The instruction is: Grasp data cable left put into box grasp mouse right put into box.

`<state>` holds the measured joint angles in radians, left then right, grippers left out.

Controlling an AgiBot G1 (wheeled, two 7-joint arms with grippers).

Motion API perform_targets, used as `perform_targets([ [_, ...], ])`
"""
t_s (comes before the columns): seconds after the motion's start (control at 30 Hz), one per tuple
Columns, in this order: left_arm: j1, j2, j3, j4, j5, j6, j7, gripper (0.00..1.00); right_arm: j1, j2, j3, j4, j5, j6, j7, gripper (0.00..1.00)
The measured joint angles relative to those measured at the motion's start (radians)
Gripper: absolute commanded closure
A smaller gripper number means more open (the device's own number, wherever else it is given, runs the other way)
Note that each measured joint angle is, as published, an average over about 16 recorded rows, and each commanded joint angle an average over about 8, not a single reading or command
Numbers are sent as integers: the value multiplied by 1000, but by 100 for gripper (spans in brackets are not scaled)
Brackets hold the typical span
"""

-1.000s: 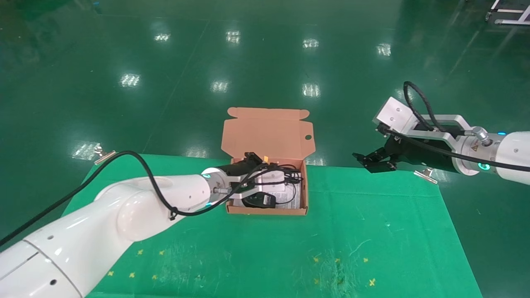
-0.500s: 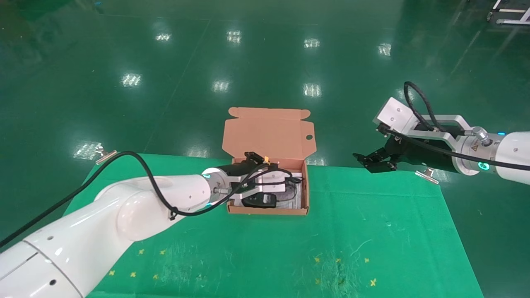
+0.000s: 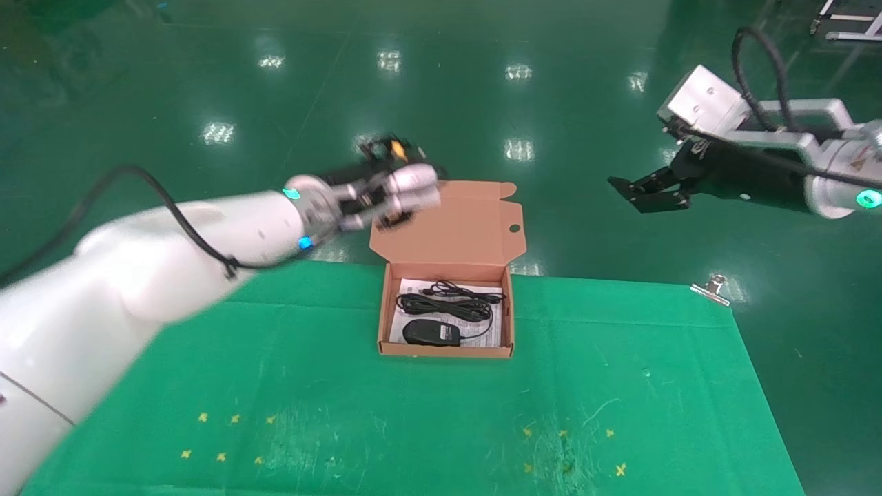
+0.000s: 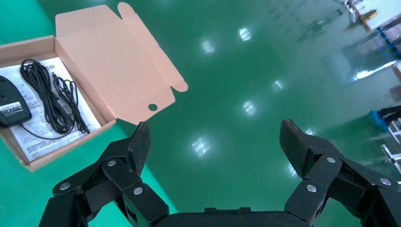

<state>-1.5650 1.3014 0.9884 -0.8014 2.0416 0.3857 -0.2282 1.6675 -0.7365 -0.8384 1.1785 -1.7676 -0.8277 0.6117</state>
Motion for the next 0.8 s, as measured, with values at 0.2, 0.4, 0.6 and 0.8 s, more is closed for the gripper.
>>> perform_targets([
  [0.2,-27,-16,-28,15,-1,-6,-13,0,24,9,12,1,19,-59,-4,0],
  [0.4,-7,-52,-68,-1,-66,49,-15,0,-1,16,44,7,78,-115,-27,0],
  [0.6,40,-114,-130,-47,-186,151,-10,0,-60,27,96,17,175,-173,-67,0],
  [0.8,94,-182,-199,-99,-320,266,-4,0,-125,39,152,27,280,-233,-110,0],
])
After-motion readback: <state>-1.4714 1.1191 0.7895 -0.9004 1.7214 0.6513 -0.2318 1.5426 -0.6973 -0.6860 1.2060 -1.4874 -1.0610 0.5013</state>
